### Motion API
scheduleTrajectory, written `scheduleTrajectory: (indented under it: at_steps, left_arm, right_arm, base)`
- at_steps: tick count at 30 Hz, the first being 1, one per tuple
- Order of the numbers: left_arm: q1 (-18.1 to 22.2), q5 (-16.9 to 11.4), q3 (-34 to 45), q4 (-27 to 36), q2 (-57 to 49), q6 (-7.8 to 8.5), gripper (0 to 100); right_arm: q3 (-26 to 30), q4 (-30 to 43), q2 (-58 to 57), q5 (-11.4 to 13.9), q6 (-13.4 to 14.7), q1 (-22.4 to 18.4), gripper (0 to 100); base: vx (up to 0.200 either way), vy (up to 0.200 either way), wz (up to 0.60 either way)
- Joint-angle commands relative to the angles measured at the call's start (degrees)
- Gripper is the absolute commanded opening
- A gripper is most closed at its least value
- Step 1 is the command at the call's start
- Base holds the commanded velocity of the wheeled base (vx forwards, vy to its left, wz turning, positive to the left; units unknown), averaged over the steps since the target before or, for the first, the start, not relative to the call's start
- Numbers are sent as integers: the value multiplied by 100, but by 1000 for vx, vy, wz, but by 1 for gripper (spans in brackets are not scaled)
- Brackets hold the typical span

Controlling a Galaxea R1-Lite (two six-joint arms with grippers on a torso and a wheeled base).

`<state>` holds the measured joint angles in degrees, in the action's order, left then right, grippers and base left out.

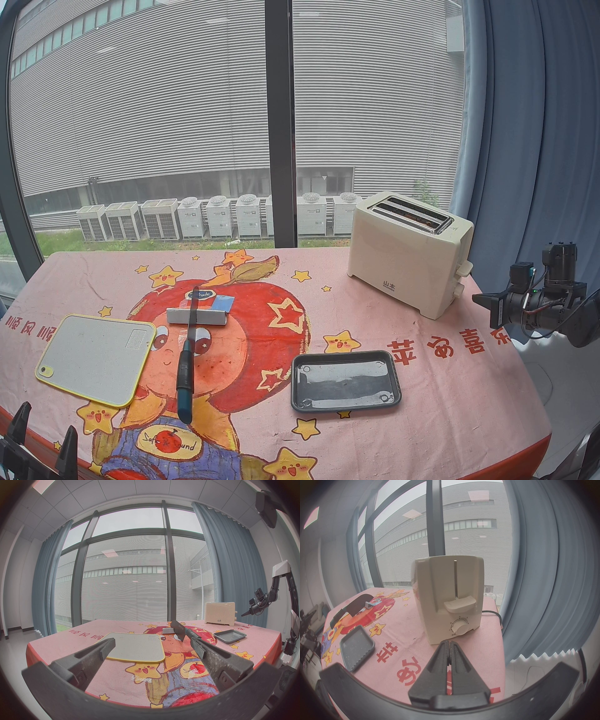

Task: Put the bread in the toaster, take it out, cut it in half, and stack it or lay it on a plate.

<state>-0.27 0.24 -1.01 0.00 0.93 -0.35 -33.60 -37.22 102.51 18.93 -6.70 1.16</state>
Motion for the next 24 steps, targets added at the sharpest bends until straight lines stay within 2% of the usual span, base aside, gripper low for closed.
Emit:
scheduleTrajectory:
  at_steps: [1,4,8,16,19,24]
  left_arm:
    - [0,2,101,0,-84,0,100]
    - [0,2,101,0,-84,-9,100]
    - [0,2,101,0,-84,0,100]
    - [0,2,101,0,-84,0,100]
    - [0,2,101,0,-84,0,100]
    - [0,2,101,0,-84,0,100]
  right_arm:
    - [-121,-14,269,5,73,25,0]
    - [-156,-22,357,14,90,42,0]
    - [-314,-22,463,5,249,69,0]
    - [-604,-14,480,23,1031,218,0]
    - [-657,13,524,23,1145,280,0]
    - [-674,-14,683,-12,1154,332,0]
  base:
    - [0,0,0]
    - [0,0,0]
    - [0,0,0]
    - [0,0,0]
    - [0,0,0]
    - [0,0,0]
